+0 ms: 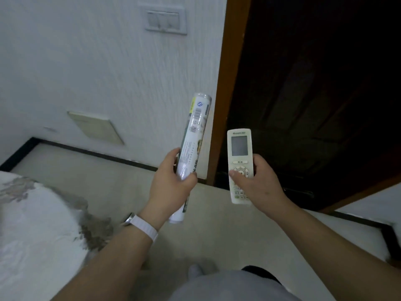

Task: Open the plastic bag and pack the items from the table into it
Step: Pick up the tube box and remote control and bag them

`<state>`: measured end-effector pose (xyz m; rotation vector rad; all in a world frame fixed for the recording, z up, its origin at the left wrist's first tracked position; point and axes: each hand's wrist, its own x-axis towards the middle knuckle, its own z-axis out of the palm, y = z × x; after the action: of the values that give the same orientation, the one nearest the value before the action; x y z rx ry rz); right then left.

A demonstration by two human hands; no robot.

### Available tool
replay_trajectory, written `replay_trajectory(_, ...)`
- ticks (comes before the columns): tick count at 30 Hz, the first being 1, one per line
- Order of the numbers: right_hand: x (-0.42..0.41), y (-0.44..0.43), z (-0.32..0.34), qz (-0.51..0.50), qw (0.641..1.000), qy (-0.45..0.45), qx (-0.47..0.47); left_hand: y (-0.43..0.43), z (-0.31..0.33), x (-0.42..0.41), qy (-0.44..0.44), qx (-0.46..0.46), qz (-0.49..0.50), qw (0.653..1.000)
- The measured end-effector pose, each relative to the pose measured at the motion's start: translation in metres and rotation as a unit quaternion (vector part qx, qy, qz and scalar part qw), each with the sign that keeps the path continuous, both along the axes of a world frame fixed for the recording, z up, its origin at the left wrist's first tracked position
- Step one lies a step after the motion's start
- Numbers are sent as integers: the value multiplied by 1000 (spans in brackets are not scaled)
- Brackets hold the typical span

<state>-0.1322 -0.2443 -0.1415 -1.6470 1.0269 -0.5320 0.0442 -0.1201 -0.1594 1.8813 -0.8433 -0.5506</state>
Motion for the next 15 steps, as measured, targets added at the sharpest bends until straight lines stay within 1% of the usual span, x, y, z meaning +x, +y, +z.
replay_trajectory(6, 82, -46, -16, 63, 998, -6, 26, -30, -7, 65, 15, 7, 75, 997)
replay_trajectory(9, 127, -74, -24, 97, 994, -10, 40, -47, -5, 98, -4, 36, 106, 994)
replay_trajectory(11, 162, -97, -31, 119, 992, -19, 46, -61, -3, 122, -8, 38, 132, 991)
replay_trajectory(15, 236, -144, -30, 191, 980, -21, 42, -84, 6, 164, -21, 53, 214, 975)
